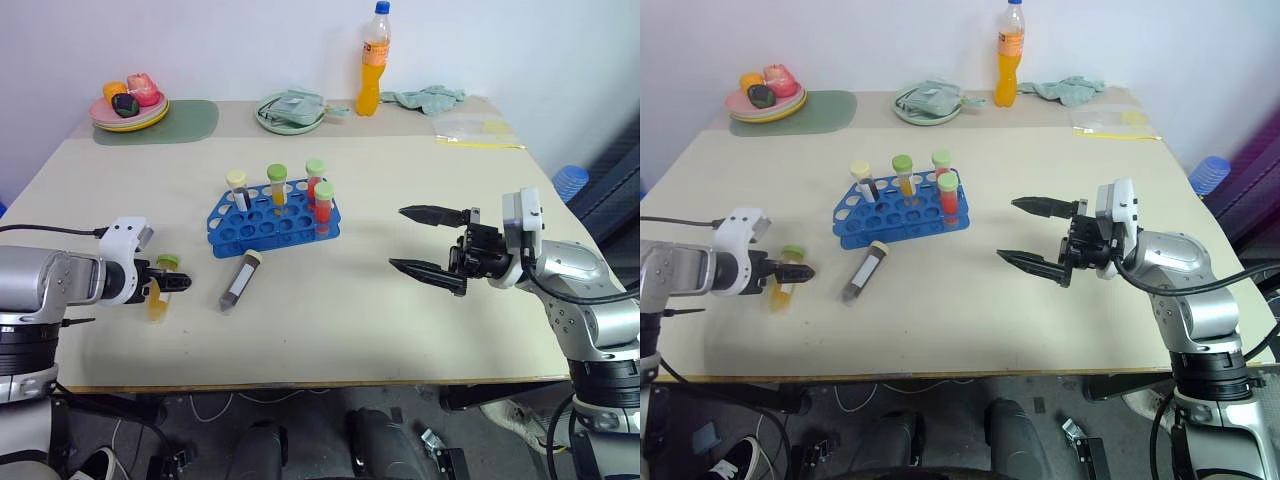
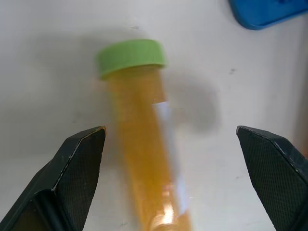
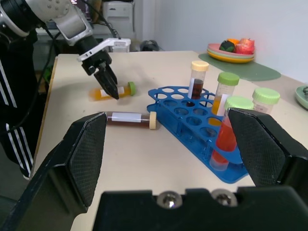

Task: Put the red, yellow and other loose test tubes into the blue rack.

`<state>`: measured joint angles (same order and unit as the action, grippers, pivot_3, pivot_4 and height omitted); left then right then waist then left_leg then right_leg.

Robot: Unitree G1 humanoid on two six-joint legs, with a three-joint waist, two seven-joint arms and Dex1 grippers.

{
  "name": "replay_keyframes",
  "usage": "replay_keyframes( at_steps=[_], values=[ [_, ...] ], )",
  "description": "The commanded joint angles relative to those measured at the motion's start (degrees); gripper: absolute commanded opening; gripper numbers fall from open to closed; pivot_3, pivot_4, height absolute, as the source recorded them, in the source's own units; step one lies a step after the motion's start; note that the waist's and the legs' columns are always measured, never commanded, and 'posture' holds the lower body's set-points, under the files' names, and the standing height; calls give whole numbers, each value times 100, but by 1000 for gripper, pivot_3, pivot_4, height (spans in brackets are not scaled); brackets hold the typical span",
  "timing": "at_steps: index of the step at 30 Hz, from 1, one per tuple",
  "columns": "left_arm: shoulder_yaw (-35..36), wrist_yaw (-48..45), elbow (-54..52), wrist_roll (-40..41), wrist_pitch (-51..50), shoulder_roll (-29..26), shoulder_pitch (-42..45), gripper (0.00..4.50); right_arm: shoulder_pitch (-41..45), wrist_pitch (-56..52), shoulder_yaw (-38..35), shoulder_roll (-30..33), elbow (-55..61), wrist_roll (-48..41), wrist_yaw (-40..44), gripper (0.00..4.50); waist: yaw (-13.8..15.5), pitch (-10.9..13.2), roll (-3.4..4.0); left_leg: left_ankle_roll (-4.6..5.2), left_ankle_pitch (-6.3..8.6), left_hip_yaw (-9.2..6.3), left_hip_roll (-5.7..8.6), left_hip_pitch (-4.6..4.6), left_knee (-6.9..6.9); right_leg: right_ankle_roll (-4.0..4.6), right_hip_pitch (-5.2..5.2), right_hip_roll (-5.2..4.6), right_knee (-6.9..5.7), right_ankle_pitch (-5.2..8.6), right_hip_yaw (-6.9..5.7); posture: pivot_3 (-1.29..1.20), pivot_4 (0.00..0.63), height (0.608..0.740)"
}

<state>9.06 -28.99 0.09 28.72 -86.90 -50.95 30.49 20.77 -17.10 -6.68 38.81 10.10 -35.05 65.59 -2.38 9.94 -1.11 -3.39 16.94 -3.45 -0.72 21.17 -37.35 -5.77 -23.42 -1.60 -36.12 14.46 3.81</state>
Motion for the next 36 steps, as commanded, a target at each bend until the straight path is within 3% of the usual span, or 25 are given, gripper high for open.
replay_keyframes(
  at_steps=[1, 7, 17, 31, 36],
  values=[
    [-31, -158, 244, -25, 34, -199, 287, 4500, 46, 84, 6, -80, 207, -39, -27, 4427, 5, 0, 0, 0, 0, 0, 0, 1, -1, 0, 0, 0, 0, 0, 0, 0, 150, 740],
    [-452, -500, 676, -59, 214, -478, 568, 4500, 42, 103, 24, -85, 209, -27, -32, 4427, 4, 0, -1, 0, 0, 1, 0, 3, -1, 0, -1, 0, 0, 0, -1, 0, 150, 740],
    [-711, -680, 1061, -69, 8, -466, 847, 4500, 4, 91, 45, -98, 256, -38, -80, 4427, 0, 0, -1, 0, 0, 0, 0, 3, -1, 0, -1, 2, -2, 0, -1, 0, 150, 740],
    [-1538, -1126, 1540, -233, 120, -690, 1240, 4500, -184, 63, 70, 91, 424, -159, 476, 4427, -11, -1, -2, 1, 0, 1, 0, 2, -6, -1, -1, 4, -6, 0, -1, 0, 150, 740],
    [-1494, -1178, 1467, -199, -9, -651, 1181, 4500, -225, 53, 66, 75, 426, -167, 446, 4427, -2, -1, -2, 1, 0, 1, 0, 5, -8, -1, -1, 3, -7, 0, -1, 0, 150, 740]
  ],
)
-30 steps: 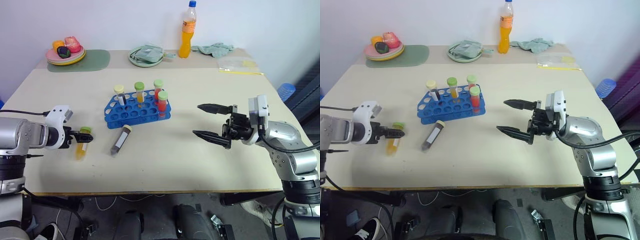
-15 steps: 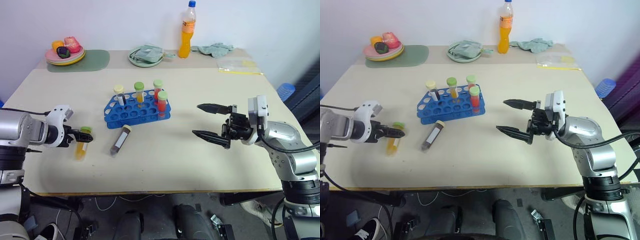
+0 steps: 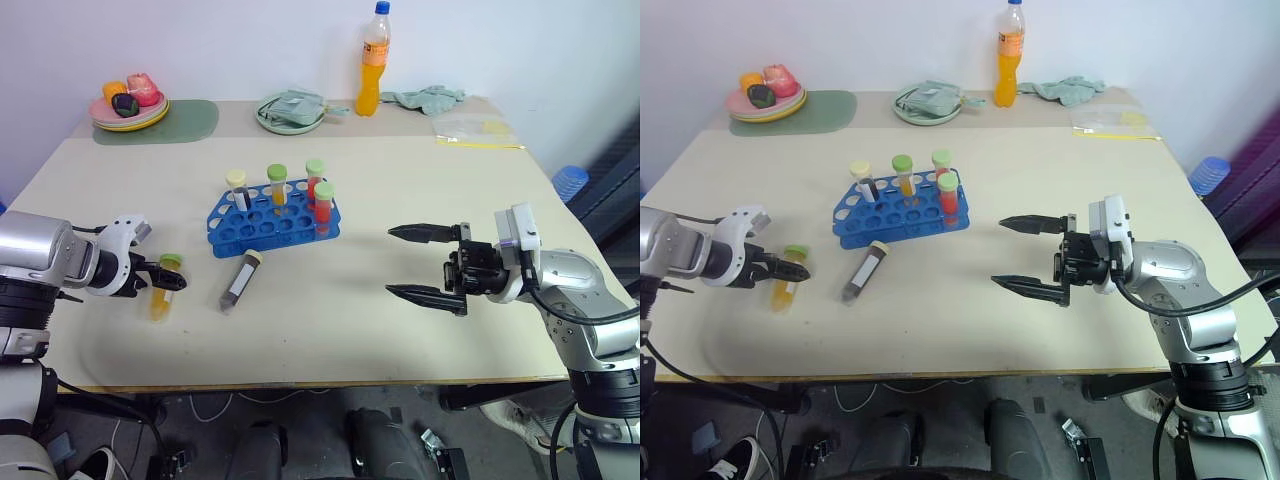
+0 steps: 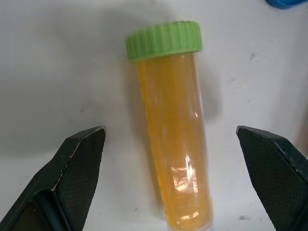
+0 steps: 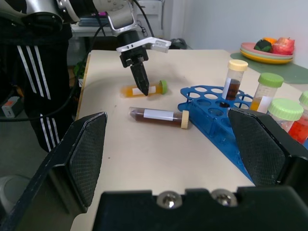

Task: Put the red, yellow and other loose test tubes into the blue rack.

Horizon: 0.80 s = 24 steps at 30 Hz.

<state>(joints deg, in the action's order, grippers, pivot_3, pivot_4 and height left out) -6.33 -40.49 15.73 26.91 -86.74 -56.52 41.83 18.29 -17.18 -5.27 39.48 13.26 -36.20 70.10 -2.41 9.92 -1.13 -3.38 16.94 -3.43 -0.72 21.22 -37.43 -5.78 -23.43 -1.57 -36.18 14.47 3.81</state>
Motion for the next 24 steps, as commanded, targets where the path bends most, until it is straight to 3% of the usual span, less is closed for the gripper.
replay_keyframes(
  at_steps=[1, 5, 6, 8, 14, 17, 20, 24],
  values=[
    [49, -25, -74, -36, -12, -86, 46, 4500, 19, 64, -69, 1, 115, -48, -13, 4427, 1, 0, 0, 0, 0, 0, 0, 0, 0, 0, 0, 0, 0, 0, 0, 0, 150, 740],
    [9, -43, -10, -98, 79, -78, 87, 4500, 18, 52, -59, -8, 121, -51, -25, 4427, 2, 0, 0, 0, 0, 0, 0, 0, 0, 0, 0, 0, 0, 0, 0, 0, 150, 740],
    [-1, -46, 2, -110, 93, -71, 90, 4245, 19, 49, -58, -6, 118, -51, -25, 4482, 2, 0, 0, 0, 0, 0, 0, 0, -1, 0, 0, 0, 0, 0, 0, 0, 150, 740],
    [-18, -48, -4, -124, 119, -57, 55, 3661, 26, 49, -59, -4, 112, -46, -30, 4500, 2, 0, 0, 0, 0, 0, 0, 0, -1, 0, 0, 0, 0, 0, 0, 0, 150, 740],
    [-42, -14, -100, -181, 244, -43, -129, 847, 31, 59, -62, -9, 101, -33, -54, 4500, 2, -1, 1, 0, 0, 0, 0, -1, -1, 0, 0, 0, -2, 0, 0, 0, 150, 740],
    [24, 55, -132, -231, 322, -51, -137, 780, 10, 73, -65, -12, 110, -27, -69, 4500, 2, -1, 2, 0, 0, 0, 0, -4, -1, 0, 1, 0, -5, 0, 0, 0, 150, 740],
    [227, 317, -264, -529, 1039, -156, -183, 780, -32, 109, -83, -11, 105, -1, -92, 4500, 4, -1, 2, 0, 0, 0, 0, -4, -2, 0, 1, 1, -6, 0, 0, 0, 150, 740],
    [1254, 929, -763, -628, 2040, 157, -360, 780, -79, 148, -139, -4, 87, 9, -130, 4500, 22, -1, -1, 0, 0, -4, -2, 2, -7, 1, -1, 0, -5, 0, -2, 0, 150, 740]
  ],
)
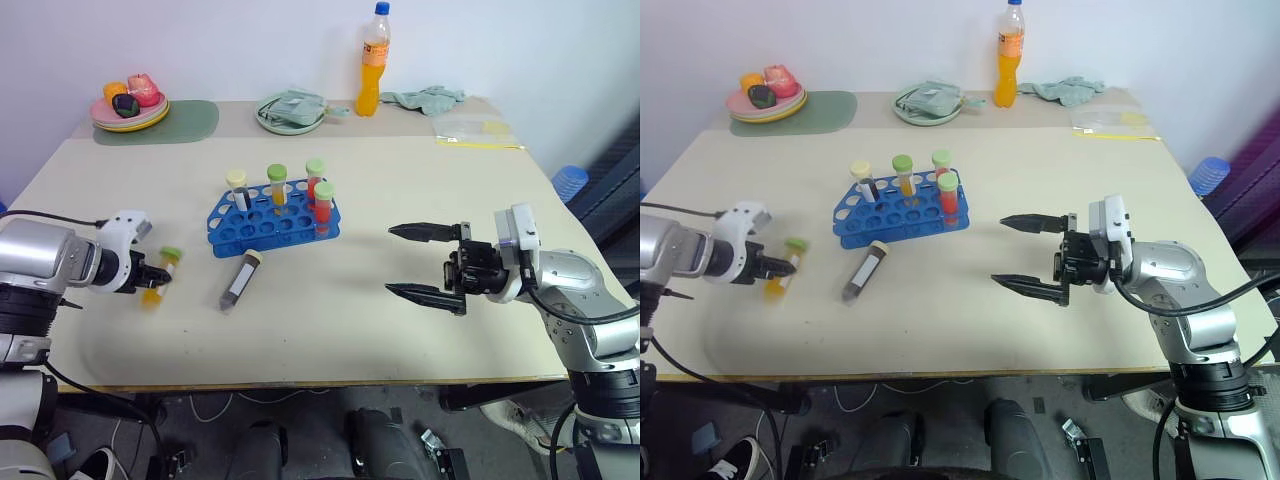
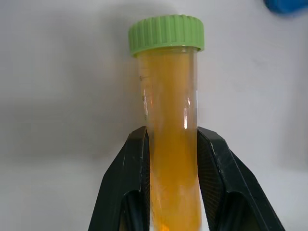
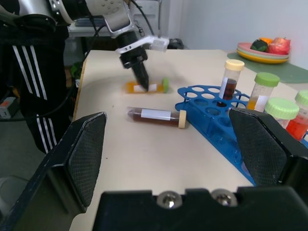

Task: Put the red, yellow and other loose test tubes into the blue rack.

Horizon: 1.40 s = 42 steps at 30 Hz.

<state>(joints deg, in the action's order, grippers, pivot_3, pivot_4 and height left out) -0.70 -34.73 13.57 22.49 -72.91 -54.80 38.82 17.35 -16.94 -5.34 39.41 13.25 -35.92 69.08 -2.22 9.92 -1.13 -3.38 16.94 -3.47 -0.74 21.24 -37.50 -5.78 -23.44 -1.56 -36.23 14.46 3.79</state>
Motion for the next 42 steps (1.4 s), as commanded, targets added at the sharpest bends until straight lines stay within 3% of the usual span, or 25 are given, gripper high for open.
replay_keyframes(
  at_steps=[1, 5, 7, 10, 19, 24, 33, 42],
  values=[
    [997, 417, -778, -104, 943, 137, -168, 780, 17, 130, -134, 0, 76, -16, -34, 4500, 3, 0, -1, 0, 0, 1, 0, 4, -3, -1, -1, -3, 1, 0, 0, 0, 150, 740],
    [1945, 415, -1574, 146, 2503, 899, -754, 780, 83, 166, -109, -39, -7, 14, -67, 4500, 33, -3, 2, 0, 0, 6, 3, 4, -7, -2, 2, -15, 6, -1, 2, 0, 150, 740],
    [2006, 332, -1868, 9, 3632, 1255, -1038, 780, 157, 190, -77, -59, -82, 38, -71, 4500, 75, -3, 1, 0, 0, 6, 2, 6, -12, -1, 2, -17, 3, -2, 1, 0, 150, 740],
    [1999, 352, -2075, 48, 4390, 1721, -1193, 780, 253, 201, -44, -77, -162, 61, -64, 4500, 140, -3, 1, -1, 0, 8, 2, 8, -21, 1, 2, -15, 3, -3, 1, 0, 150, 740],
    [851, 342, -897, -912, 7168, 3105, -843, 780, 327, 177, -69, -110, -126, 120, -244, 4500, 168, -4, 1, 5, 3, 7, 7, 10, -42, -5, 17, -11, 8, -6, 0, 0, 150, 740],
    [222, 238, 203, -1610, 8656, 3449, -612, 780, 178, 99, -206, -5, 32, 77, -411, 4500, 148, -4, 1, 8, 5, 8, 6, 8, -44, -6, 17, -8, 6, -6, 1, 0, 150, 740],
    [-146, 698, 1893, -2374, 10192, 3740, 29, 780, -62, -74, -375, 114, 310, -35, -585, 4500, 147, -4, 1, 10, 6, 7, 5, 8, -47, -8, 18, -4, 5, -7, 1, 0, 150, 740],
    [-122, 518, 2464, -2027, 10222, 4318, 56, 780, 23, -156, -401, 142, 315, -22, -660, 4500, 159, -4, 1, 13, 7, 6, 7, 10, -49, -12, 20, -4, 7, -9, 0, 0, 150, 740]
  ],
)
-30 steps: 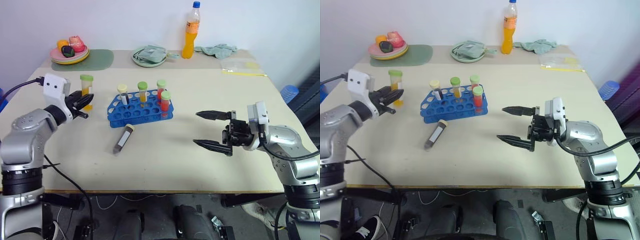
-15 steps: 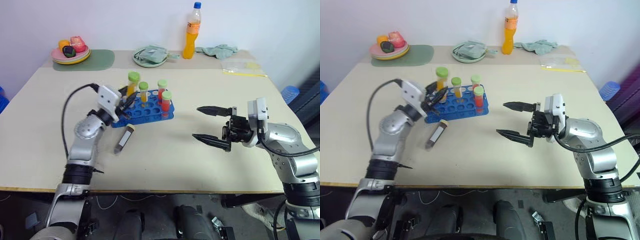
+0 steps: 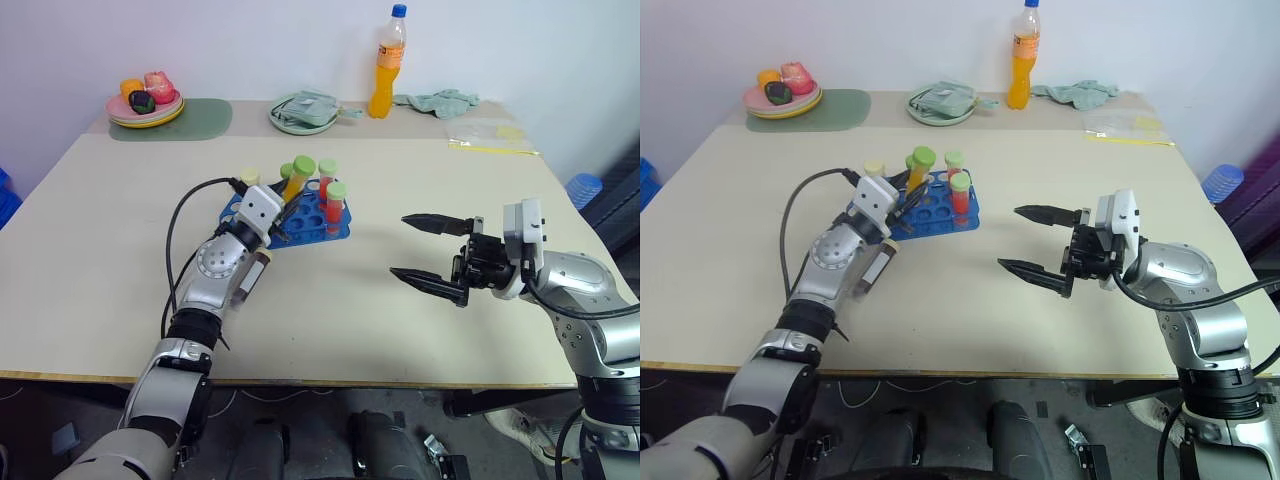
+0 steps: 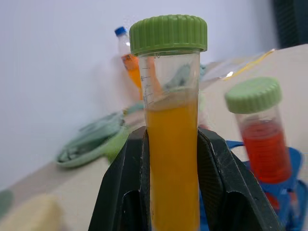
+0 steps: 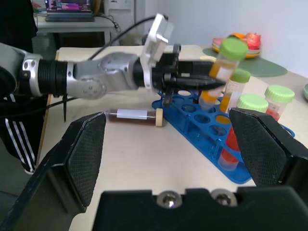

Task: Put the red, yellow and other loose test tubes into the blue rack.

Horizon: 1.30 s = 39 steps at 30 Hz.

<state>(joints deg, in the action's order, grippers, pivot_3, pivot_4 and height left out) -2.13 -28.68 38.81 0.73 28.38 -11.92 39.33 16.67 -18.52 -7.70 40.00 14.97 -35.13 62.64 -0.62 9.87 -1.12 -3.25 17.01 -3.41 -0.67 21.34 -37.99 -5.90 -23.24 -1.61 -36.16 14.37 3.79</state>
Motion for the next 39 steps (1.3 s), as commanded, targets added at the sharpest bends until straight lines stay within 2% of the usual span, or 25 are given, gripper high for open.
replay_keyframes(
  at_steps=[1, 24, 30, 38, 39],
  values=[
    [23, -83, -23, 132, 102, 48, -3, 780, 93, 7, -169, 85, 141, -93, -22, 4500, -10, 0, 0, 0, 0, -1, 0, -1, 0, 0, 0, 1, 0, 0, 0, 0, 150, 740],
    [149, -160, -380, 413, -222, 152, -508, 780, 142, 135, -195, 196, 15, -21, -20, 4500, -12, -3, 6, 0, 0, 0, -2, -5, 0, 0, 2, 3, -2, 0, 0, 0, 150, 740],
    [547, -76, -276, 1045, -989, 396, -392, 780, 137, 156, -154, 157, 35, -2, -34, 4500, -18, -4, 6, 0, 0, -1, -2, -5, 0, 0, 4, 3, -2, 0, 0, 0, 150, 740],
    [571, -288, -538, 1234, -1209, 348, -536, 780, 106, 175, -188, 172, 35, 1, -14, 4500, -21, -4, 7, 0, 0, -2, -2, -6, 0, 0, 3, 4, -2, 0, 0, 0, 150, 740],
    [574, -323, -576, 1248, -1267, 314, -534, 1280, 119, 188, -170, 161, 22, 10, -6, 4500, -22, -4, 7, 0, 0, -2, -2, -6, 0, 0, 3, 4, -2, 0, 0, 0, 150, 740]
  ],
)
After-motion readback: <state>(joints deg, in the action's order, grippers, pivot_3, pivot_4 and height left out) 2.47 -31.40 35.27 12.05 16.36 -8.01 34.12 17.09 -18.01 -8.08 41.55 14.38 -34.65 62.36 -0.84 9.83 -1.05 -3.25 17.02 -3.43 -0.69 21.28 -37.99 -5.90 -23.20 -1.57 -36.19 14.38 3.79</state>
